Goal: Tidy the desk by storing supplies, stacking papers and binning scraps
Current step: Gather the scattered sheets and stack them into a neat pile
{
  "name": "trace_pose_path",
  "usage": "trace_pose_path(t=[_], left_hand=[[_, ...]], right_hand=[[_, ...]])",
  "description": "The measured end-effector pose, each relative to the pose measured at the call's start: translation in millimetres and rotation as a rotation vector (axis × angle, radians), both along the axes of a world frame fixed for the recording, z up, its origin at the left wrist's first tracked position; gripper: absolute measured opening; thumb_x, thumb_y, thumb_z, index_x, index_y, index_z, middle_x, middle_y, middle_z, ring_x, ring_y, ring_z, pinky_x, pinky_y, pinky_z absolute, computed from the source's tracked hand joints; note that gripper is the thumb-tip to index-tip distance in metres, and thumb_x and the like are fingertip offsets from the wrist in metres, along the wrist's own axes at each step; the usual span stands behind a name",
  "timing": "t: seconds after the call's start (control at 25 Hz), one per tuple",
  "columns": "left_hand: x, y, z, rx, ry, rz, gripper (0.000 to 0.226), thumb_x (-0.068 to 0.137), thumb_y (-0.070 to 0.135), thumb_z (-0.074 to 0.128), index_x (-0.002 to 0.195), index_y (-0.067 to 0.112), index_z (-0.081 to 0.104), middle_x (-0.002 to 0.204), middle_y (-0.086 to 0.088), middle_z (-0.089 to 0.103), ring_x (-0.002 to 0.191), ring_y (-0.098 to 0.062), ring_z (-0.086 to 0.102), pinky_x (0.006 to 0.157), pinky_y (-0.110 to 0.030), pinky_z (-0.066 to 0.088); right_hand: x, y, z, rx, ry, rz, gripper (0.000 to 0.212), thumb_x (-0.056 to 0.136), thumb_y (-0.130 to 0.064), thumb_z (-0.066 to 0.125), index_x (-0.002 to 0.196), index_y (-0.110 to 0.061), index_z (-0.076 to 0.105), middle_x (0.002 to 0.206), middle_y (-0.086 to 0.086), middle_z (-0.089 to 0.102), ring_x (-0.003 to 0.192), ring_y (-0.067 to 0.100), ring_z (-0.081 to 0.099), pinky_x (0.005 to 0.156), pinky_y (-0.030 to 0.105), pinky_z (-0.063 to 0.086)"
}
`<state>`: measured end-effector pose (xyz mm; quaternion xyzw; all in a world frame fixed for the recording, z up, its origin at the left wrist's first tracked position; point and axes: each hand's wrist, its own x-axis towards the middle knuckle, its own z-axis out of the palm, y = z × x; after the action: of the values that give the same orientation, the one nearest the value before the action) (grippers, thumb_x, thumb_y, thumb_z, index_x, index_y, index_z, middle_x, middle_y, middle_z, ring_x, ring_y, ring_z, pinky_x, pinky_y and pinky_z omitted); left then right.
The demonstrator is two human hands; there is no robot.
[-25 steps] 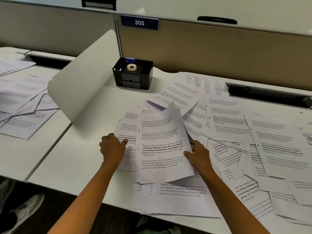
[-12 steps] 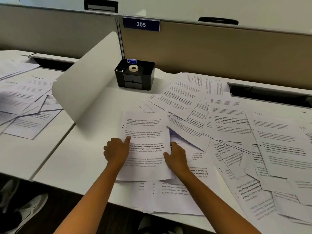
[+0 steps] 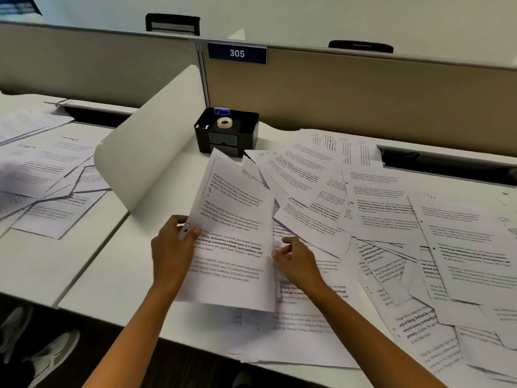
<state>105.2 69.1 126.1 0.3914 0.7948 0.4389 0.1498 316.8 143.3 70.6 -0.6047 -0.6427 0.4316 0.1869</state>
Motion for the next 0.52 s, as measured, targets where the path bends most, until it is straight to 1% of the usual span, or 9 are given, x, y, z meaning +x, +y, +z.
trace_pose_path(t=[0.04, 0.08, 0.12, 0.16, 0.24, 0.36, 0.4, 0.44, 0.52], left_hand=[[-3, -5, 7, 0.030, 0.007, 0.016, 0.027, 0.087, 0.025, 0.063, 0.111, 0.013, 0.058, 0.103, -0.006, 0.068, 0.077, -0.016, 0.058, 0.061, -0.015, 0.039], [-5, -9, 13, 0.056, 0.010, 0.030, 0.026, 0.086, 0.025, 0.064, 0.110, 0.015, 0.058, 0.099, -0.004, 0.067, 0.077, -0.016, 0.058, 0.060, -0.015, 0.038], [-6, -13, 20, 0.083, 0.015, 0.037, 0.025, 0.086, 0.025, 0.064, 0.109, 0.016, 0.058, 0.094, -0.002, 0.066, 0.076, -0.016, 0.058, 0.060, -0.016, 0.038], [-7, -15, 26, 0.111, 0.019, 0.040, 0.024, 0.086, 0.025, 0.064, 0.108, 0.017, 0.058, 0.091, 0.000, 0.065, 0.076, -0.016, 0.058, 0.061, -0.018, 0.039], [-9, -18, 35, 0.158, 0.026, 0.039, 0.022, 0.085, 0.026, 0.065, 0.105, 0.018, 0.059, 0.086, 0.002, 0.065, 0.077, -0.017, 0.059, 0.064, -0.026, 0.041], [-16, -17, 37, 0.194, 0.009, 0.060, 0.019, 0.084, 0.027, 0.066, 0.101, 0.022, 0.059, 0.084, 0.002, 0.066, 0.079, -0.020, 0.061, 0.070, -0.033, 0.042], [-18, -18, 36, 0.201, -0.021, 0.067, 0.019, 0.084, 0.027, 0.066, 0.100, 0.023, 0.059, 0.085, 0.002, 0.067, 0.080, -0.020, 0.062, 0.070, -0.034, 0.043], [-21, -18, 33, 0.208, -0.059, 0.067, 0.019, 0.083, 0.028, 0.067, 0.100, 0.024, 0.060, 0.086, 0.001, 0.068, 0.081, -0.020, 0.064, 0.071, -0.035, 0.046], [-27, -20, 24, 0.210, -0.146, 0.039, 0.022, 0.081, 0.033, 0.069, 0.099, 0.027, 0.060, 0.088, 0.000, 0.071, 0.080, -0.021, 0.067, 0.074, -0.041, 0.052]], right_hand=[[0, 2, 6, -0.018, 0.042, 0.003, 0.046, 0.089, -0.032, 0.059, 0.129, -0.014, 0.044, 0.117, 0.004, 0.056, 0.099, 0.016, 0.056, 0.074, 0.021, 0.051], [-1, 4, 13, -0.024, 0.071, 0.014, 0.045, 0.089, -0.034, 0.059, 0.128, -0.015, 0.045, 0.116, 0.003, 0.058, 0.095, 0.014, 0.056, 0.067, 0.017, 0.050], [-2, 7, 17, -0.024, 0.097, 0.023, 0.045, 0.089, -0.035, 0.058, 0.127, -0.015, 0.046, 0.117, 0.003, 0.059, 0.094, 0.013, 0.056, 0.066, 0.016, 0.049], [-5, 8, 22, -0.022, 0.126, 0.028, 0.045, 0.089, -0.036, 0.058, 0.127, -0.015, 0.047, 0.117, 0.002, 0.060, 0.095, 0.012, 0.056, 0.072, 0.019, 0.049], [-12, 11, 27, -0.027, 0.164, 0.027, 0.047, 0.089, -0.039, 0.057, 0.128, -0.015, 0.046, 0.119, 0.001, 0.058, 0.101, 0.014, 0.055, 0.085, 0.027, 0.047], [-16, 19, 27, 0.015, 0.083, -0.075, 0.054, 0.089, -0.043, 0.055, 0.133, -0.014, 0.040, 0.133, 0.009, 0.048, 0.120, 0.026, 0.048, 0.098, 0.036, 0.043], [-14, 22, 27, -0.011, 0.079, -0.129, 0.055, 0.090, -0.042, 0.054, 0.134, -0.012, 0.039, 0.135, 0.011, 0.046, 0.121, 0.028, 0.047, 0.096, 0.035, 0.042], [-11, 25, 28, -0.069, 0.114, -0.176, 0.055, 0.090, -0.040, 0.055, 0.134, -0.011, 0.039, 0.134, 0.010, 0.048, 0.119, 0.027, 0.049, 0.091, 0.033, 0.043], [-4, 31, 28, -0.147, 0.257, -0.222, 0.047, 0.088, -0.035, 0.059, 0.127, -0.012, 0.047, 0.126, 0.006, 0.057, 0.105, 0.022, 0.058, 0.079, 0.028, 0.047]])
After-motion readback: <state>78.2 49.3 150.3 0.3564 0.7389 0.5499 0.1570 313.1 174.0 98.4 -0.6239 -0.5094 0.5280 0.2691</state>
